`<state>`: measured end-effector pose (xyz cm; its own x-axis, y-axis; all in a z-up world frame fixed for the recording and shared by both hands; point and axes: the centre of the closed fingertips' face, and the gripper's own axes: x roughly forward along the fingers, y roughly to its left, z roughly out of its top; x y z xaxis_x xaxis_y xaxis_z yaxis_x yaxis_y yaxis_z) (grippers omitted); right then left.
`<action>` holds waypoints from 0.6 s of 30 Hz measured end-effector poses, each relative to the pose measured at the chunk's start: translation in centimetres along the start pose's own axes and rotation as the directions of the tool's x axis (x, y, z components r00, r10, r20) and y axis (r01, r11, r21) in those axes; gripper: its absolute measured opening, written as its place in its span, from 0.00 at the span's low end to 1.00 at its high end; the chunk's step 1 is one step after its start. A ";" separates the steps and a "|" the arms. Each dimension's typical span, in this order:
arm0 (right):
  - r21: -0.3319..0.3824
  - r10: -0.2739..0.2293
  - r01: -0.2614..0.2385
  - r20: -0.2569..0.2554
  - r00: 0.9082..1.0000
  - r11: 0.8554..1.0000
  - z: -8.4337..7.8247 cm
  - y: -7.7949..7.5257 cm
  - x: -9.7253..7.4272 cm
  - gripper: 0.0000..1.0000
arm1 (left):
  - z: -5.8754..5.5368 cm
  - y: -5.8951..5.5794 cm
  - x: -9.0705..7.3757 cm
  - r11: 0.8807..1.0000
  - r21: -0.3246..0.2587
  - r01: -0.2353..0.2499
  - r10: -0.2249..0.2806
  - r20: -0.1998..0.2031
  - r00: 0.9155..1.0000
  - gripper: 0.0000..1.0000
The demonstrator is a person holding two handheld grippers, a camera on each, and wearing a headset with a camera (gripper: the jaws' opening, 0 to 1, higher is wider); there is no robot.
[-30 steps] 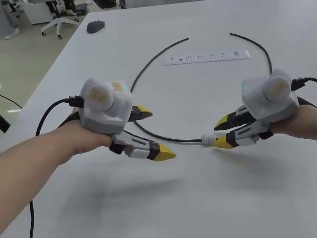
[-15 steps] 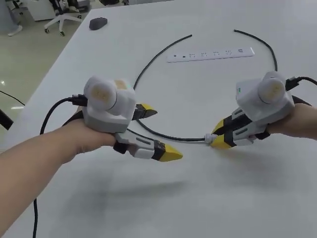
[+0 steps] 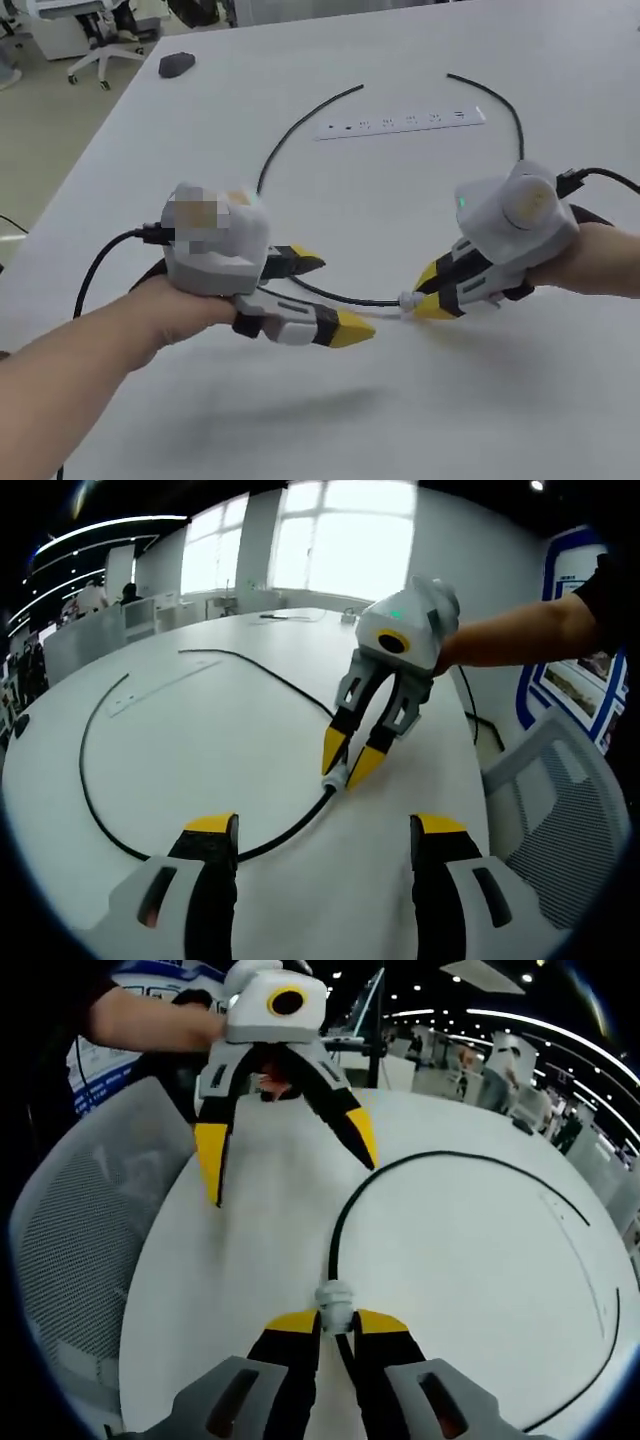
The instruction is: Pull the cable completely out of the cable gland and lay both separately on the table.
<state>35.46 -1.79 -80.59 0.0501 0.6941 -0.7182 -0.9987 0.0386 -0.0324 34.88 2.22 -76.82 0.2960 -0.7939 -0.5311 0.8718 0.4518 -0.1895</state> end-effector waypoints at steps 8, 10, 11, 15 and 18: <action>-0.053 0.036 -0.033 0.058 0.998 0.998 2.5 2.2 -1.1 0.08 | 1.0 -0.8 1.8 0.997 -0.059 0.048 -0.045 0.041 0.998 0.65; -0.068 0.044 -0.039 0.066 0.997 0.997 2.8 2.6 -1.4 0.08 | 0.7 -2.1 1.9 0.984 -0.126 0.125 -0.122 0.037 0.992 0.55; -0.071 0.055 -0.049 0.072 0.996 0.996 2.9 2.9 -1.5 0.08 | 0.9 -2.3 1.9 0.979 -0.144 0.148 -0.140 0.060 0.988 0.52; -0.107 0.046 -0.037 0.085 0.995 0.994 3.3 3.3 -2.0 0.07 | 1.8 -2.8 1.8 0.953 -0.225 0.201 -0.174 0.136 0.975 0.35; -0.125 0.038 -0.026 0.094 0.995 0.992 3.7 3.3 -2.2 0.07 | 1.9 -3.3 1.6 0.945 -0.232 0.230 -0.202 0.140 0.969 0.29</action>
<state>32.05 -0.58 -76.56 0.0122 0.7594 -0.6505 -0.9925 -0.0701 -0.1005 33.20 -1.34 -75.46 0.1654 -0.9178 -0.3610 0.8018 0.3383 -0.4927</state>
